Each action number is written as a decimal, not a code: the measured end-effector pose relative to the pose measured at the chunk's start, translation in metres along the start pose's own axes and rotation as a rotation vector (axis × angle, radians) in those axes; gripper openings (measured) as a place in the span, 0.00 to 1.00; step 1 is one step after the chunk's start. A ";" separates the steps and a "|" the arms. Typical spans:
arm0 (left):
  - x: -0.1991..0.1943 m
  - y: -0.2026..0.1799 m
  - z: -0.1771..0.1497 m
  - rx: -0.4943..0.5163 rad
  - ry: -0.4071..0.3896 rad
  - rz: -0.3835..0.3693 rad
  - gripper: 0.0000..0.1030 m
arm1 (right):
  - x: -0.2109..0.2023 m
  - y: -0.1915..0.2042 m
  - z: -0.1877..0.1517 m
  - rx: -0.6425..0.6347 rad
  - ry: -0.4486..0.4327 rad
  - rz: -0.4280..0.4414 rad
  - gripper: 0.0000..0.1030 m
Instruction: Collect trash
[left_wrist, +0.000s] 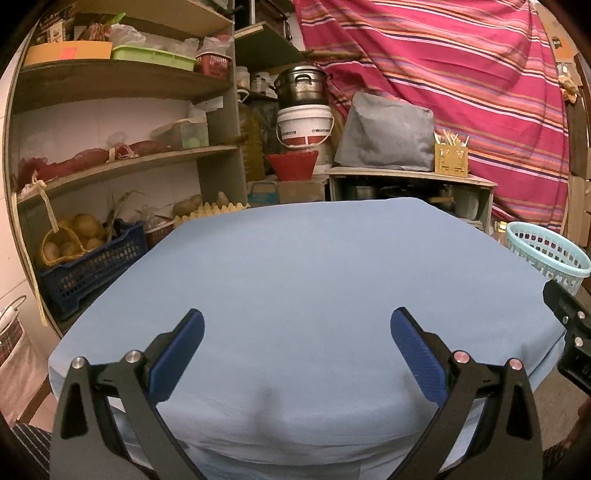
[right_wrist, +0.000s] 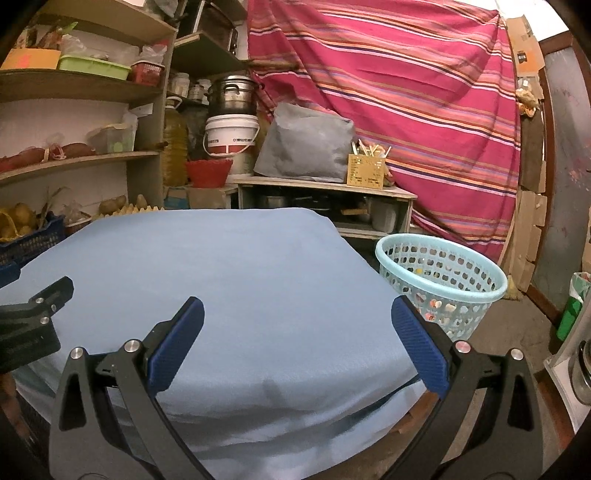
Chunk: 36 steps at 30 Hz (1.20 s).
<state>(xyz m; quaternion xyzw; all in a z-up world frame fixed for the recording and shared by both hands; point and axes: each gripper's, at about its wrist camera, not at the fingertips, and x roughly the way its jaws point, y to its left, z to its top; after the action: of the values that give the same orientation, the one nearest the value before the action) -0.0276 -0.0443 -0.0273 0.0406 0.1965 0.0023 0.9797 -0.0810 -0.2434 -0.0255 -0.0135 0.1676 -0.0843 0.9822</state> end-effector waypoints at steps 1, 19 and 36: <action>0.000 0.000 0.000 0.001 0.000 0.000 0.96 | -0.001 0.000 0.000 -0.001 -0.003 0.002 0.96; 0.001 0.004 -0.001 0.000 -0.002 0.003 0.96 | -0.003 0.000 0.003 0.006 -0.003 0.016 0.96; 0.003 0.002 -0.003 0.012 0.006 -0.004 0.96 | -0.005 0.000 0.003 0.005 0.010 0.025 0.96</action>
<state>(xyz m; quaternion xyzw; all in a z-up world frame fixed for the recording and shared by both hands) -0.0259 -0.0415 -0.0312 0.0463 0.1994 -0.0010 0.9788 -0.0847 -0.2429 -0.0209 -0.0086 0.1723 -0.0723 0.9823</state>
